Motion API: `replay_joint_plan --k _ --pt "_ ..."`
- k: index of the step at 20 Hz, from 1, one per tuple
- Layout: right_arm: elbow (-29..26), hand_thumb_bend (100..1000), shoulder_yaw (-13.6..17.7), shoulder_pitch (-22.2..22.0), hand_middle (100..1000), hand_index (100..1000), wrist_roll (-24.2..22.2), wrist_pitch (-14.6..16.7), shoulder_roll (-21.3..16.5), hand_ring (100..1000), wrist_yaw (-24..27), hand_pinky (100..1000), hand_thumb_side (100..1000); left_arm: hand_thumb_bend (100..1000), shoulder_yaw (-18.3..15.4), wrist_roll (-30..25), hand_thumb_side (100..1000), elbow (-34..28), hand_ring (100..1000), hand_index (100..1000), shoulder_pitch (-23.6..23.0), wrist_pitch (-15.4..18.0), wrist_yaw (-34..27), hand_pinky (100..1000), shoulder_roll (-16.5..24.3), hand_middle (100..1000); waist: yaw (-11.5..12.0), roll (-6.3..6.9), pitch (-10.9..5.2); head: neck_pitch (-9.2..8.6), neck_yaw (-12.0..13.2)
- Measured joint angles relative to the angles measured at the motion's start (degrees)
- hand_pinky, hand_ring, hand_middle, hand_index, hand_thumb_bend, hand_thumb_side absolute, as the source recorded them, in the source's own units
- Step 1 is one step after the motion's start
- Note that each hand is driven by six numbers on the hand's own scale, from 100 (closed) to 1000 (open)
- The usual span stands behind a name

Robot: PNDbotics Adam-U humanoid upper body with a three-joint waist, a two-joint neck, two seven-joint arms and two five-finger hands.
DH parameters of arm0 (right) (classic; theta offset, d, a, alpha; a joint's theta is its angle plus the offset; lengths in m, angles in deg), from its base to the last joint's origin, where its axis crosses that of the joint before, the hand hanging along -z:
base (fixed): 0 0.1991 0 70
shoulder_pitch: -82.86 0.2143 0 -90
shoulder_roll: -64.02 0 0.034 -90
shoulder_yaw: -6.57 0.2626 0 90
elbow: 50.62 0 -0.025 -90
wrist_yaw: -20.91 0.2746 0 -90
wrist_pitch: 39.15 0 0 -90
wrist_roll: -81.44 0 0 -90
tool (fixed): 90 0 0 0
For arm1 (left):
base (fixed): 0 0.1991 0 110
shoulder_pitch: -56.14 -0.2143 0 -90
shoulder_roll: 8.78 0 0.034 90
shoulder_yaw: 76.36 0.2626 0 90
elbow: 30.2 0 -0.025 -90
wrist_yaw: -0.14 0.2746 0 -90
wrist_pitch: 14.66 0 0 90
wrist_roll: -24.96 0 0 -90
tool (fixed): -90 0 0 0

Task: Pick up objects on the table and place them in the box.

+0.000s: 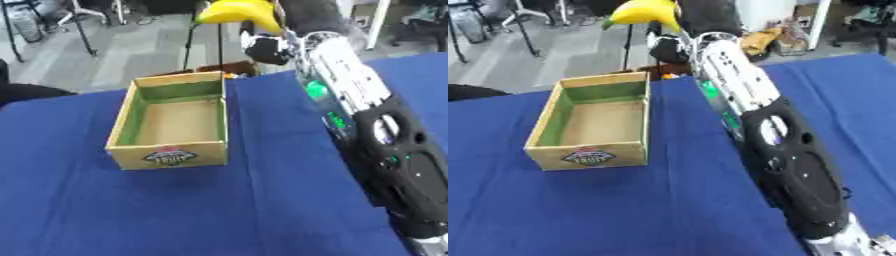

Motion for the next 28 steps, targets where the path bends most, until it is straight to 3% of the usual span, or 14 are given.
replay_joint_plan --k 14,28 --pt "13.87 100 0.55 0.82 526 548 6.18 -2.01 11.47 865 1.09 343 423 100 0.54 -0.83 970 0.0 868 793 -0.07 -0.21 -0.91 409 -0.05 858 1.52 0.19 0.0 -0.02 -1.79" --pt "18.18 100 2.22 0.93 524 544 11.86 -3.01 15.97 881 2.0 340 406 100 0.85 -1.38 968 0.0 871 792 -0.03 -0.31 -1.39 406 -0.54 861 2.18 0.19 0.37 -0.14 -2.47"
